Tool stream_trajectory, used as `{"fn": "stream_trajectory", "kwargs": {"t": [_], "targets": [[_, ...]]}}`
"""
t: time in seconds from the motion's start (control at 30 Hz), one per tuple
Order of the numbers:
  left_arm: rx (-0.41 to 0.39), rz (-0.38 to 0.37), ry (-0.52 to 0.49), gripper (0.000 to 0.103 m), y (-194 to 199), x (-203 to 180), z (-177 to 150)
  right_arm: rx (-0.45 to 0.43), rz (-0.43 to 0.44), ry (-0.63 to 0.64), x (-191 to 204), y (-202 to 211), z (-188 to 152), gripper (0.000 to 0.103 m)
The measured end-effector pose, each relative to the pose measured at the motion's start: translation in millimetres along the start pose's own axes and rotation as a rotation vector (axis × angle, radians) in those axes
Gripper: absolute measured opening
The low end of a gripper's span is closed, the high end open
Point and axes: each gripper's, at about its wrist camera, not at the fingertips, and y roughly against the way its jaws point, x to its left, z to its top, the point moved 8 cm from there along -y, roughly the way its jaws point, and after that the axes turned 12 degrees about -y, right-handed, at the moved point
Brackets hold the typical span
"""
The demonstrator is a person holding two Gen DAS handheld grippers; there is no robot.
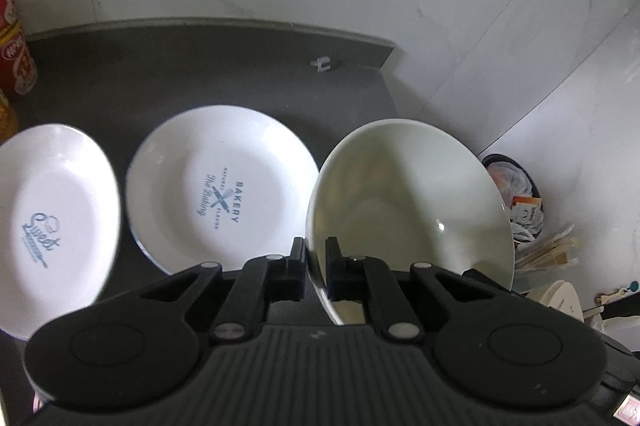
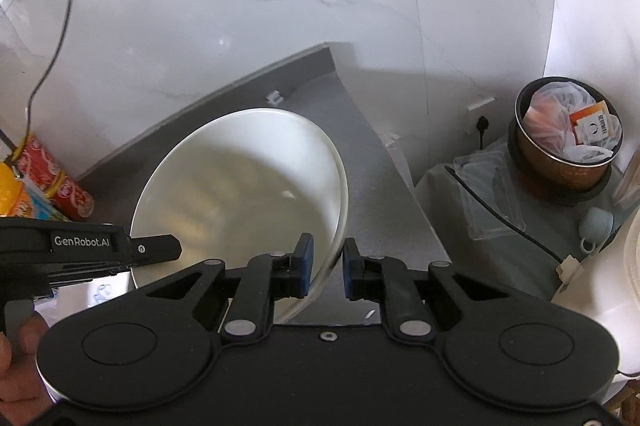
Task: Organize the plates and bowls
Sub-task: 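Carry the white bowl with both tools onto the stacked bowls and release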
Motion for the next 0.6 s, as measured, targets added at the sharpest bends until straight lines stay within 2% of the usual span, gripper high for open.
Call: {"fn": "stream_trajectory", "kwargs": {"t": [0.6], "targets": [[-0.079, -0.052, -0.005, 0.008, 91.0, 55.8, -14.2, -0.085, 0.021, 0.022, 71.3, 60.0, -36.1, 0.016]]}}
